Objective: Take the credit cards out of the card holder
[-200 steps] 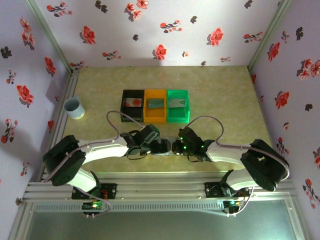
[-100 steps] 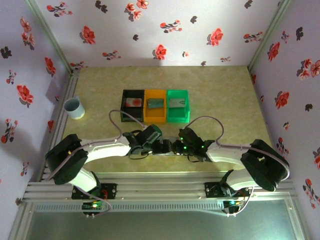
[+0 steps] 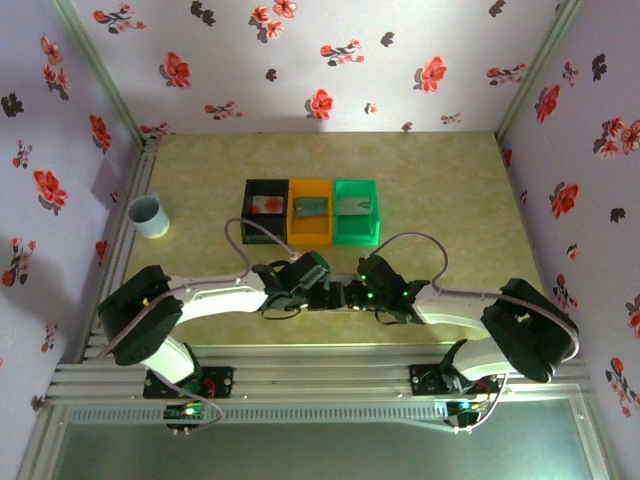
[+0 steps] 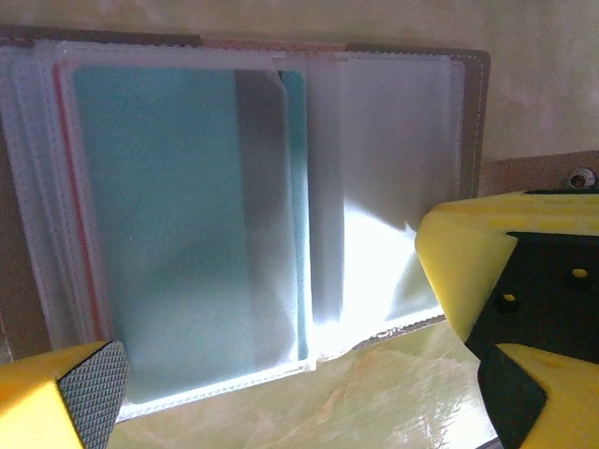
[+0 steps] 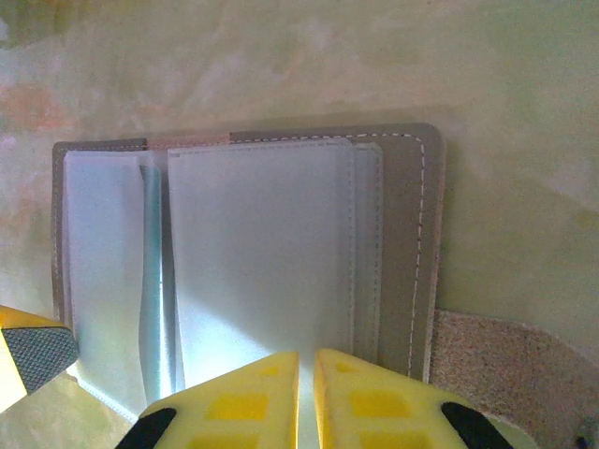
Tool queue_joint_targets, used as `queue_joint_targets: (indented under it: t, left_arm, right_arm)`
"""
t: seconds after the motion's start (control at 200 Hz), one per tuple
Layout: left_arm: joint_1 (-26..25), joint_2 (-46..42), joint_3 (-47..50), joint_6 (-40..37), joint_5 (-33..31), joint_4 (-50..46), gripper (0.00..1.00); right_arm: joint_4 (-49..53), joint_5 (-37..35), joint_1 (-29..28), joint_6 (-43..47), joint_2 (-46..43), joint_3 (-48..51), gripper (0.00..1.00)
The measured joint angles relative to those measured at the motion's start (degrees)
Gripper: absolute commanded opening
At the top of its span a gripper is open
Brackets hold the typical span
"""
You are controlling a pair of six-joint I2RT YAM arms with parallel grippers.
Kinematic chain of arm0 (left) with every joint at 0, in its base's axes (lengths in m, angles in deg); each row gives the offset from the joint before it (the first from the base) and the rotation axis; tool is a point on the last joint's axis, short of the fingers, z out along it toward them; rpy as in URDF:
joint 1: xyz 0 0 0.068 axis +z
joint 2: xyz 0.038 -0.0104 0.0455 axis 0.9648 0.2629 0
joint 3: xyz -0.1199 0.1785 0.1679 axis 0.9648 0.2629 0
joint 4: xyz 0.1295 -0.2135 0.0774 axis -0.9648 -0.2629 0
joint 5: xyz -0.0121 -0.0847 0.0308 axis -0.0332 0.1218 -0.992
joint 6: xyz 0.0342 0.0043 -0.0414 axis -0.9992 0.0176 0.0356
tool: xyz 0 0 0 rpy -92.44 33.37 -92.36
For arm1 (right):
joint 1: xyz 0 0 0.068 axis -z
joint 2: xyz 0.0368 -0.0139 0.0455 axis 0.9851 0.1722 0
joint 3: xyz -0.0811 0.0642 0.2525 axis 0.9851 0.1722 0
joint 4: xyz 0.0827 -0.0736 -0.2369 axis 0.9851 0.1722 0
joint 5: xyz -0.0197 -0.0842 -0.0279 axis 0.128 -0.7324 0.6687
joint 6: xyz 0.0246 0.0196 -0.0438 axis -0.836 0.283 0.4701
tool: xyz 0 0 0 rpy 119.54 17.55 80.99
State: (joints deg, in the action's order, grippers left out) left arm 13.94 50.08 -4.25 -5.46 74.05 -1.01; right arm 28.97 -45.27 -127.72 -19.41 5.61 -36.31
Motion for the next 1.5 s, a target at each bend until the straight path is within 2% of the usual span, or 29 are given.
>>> queue_joint_targets:
  t: [1.5]
  left_arm:
    - [-1.4, 1.75, -2.91, -1.31, -4.98, -5.95, 1.0]
  right_arm:
    - [-0.22, -0.24, -0.04, 0.02, -0.52, 0.57, 0.13]
